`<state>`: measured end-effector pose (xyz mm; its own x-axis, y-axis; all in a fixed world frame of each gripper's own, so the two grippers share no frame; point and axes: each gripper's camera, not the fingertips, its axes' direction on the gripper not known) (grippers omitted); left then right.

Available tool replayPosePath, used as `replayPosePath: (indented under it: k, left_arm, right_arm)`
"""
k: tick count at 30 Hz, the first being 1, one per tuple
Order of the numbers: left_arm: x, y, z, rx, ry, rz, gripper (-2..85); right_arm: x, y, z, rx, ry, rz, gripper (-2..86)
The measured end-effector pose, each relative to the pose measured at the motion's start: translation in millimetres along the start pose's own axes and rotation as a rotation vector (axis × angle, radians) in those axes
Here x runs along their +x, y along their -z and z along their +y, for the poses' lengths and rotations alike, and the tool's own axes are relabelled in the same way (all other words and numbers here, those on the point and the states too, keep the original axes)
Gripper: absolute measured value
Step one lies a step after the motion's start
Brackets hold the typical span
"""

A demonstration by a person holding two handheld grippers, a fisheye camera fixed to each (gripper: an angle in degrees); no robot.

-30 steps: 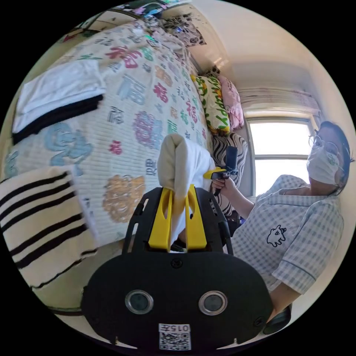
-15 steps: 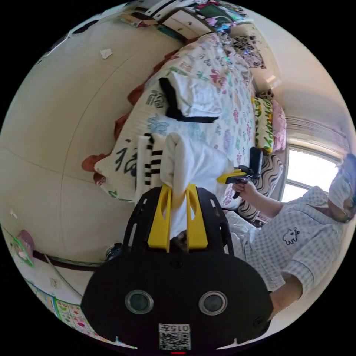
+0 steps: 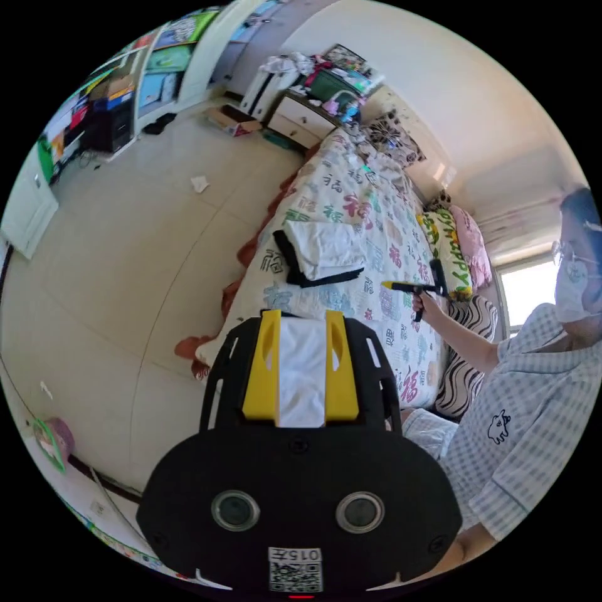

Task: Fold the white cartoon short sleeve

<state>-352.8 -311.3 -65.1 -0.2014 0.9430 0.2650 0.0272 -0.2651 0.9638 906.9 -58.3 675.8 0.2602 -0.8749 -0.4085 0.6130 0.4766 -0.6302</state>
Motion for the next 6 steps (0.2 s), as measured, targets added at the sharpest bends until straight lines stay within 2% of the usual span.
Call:
replayPosePath:
  k: [4,6]
  left_arm:
    - [103.1,-102.1,-71.2,0.008,-0.121,0.122,11.7]
    - [145.6,-153.1,-98.6,0.004,-0.139,0.199,11.8]
  right_arm:
    - [4.7,-22.2,-56.5,0.002,-0.041,0.120,9.7]
    - [6.4,-36.4,-74.3,-0.028,-0.074,0.110,9.5]
